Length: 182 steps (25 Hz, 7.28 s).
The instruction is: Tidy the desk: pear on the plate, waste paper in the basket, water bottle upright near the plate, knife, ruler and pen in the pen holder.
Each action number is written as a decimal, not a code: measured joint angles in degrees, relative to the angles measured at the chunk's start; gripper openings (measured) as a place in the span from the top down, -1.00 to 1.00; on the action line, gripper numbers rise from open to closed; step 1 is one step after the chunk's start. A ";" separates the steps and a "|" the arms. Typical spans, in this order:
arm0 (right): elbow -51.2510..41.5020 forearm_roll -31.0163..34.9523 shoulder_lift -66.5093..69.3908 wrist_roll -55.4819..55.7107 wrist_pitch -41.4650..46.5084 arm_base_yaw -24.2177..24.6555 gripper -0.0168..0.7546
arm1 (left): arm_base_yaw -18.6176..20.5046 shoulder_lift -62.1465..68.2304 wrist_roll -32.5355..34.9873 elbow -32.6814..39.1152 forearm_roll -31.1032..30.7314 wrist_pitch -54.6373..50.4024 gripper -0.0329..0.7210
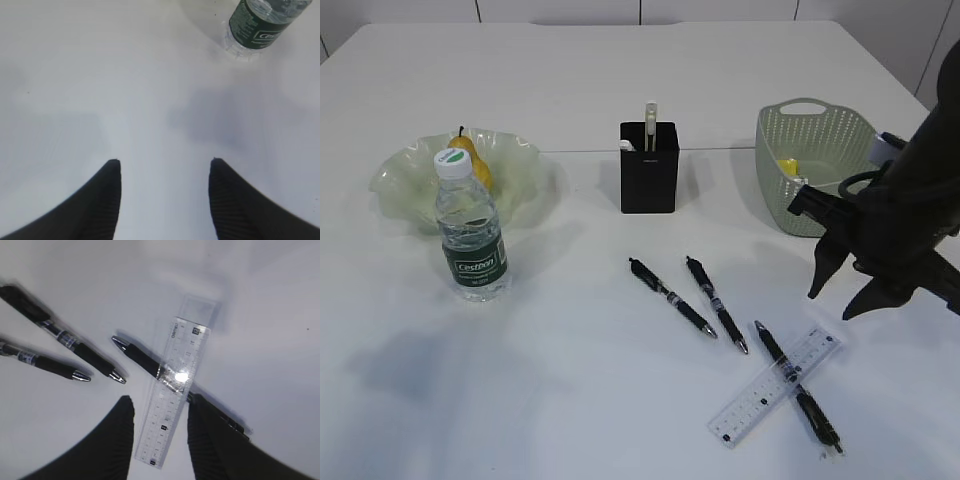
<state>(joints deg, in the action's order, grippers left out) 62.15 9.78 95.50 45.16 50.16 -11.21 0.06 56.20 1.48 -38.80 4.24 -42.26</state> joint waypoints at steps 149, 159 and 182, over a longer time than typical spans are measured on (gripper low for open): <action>42.45 -0.15 23.62 -41.49 -43.51 -3.65 0.25 | 0.00 1.17 -0.09 0.00 0.13 2.99 -0.13; 47.88 -0.37 30.08 -41.49 -45.28 -5.64 0.25 | -0.06 1.17 -0.09 0.00 0.13 2.99 -0.13; 49.03 -0.37 36.62 -41.49 -47.56 -5.64 0.24 | 0.00 1.17 -0.09 0.00 0.13 2.89 -0.13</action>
<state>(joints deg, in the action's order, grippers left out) 111.19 9.41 132.12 3.67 2.59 -16.85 0.06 57.37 1.39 -38.80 4.37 -39.37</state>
